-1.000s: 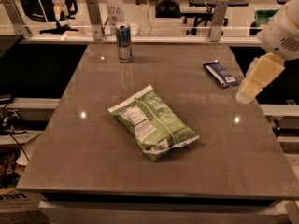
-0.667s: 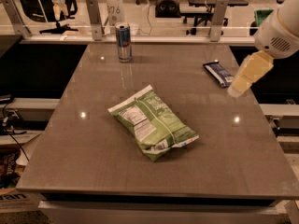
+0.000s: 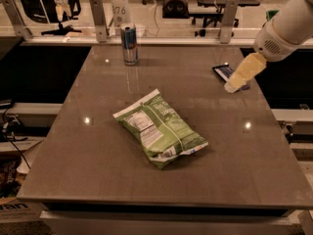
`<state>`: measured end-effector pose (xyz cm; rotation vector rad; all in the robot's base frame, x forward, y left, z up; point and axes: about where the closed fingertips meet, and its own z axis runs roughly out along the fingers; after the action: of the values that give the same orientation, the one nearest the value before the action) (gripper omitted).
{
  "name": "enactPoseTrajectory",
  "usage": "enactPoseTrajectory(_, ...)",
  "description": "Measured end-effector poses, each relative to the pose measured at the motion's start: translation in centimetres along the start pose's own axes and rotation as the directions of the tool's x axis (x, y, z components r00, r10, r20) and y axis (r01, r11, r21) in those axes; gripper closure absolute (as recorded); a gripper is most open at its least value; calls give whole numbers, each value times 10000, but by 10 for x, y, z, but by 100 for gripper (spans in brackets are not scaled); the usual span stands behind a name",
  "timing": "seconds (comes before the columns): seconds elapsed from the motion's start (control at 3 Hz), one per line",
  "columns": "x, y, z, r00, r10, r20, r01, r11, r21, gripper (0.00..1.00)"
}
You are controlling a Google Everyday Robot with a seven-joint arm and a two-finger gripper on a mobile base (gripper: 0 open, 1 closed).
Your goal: Move rxbar blueberry near green jalapeno chip bag
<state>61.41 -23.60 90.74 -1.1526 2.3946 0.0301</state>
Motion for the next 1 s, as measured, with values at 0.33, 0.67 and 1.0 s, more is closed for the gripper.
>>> enactPoseTrajectory(0.33,-1,-14,29,9971,725,-227,-726,9974,-9,0)
enactPoseTrajectory(0.67,0,-25,53,9904,1290,-492,-1292,9916,-13,0)
enactPoseTrajectory(1.0,3,-32,73,9830,1705,-678,-1715,9851,-97,0)
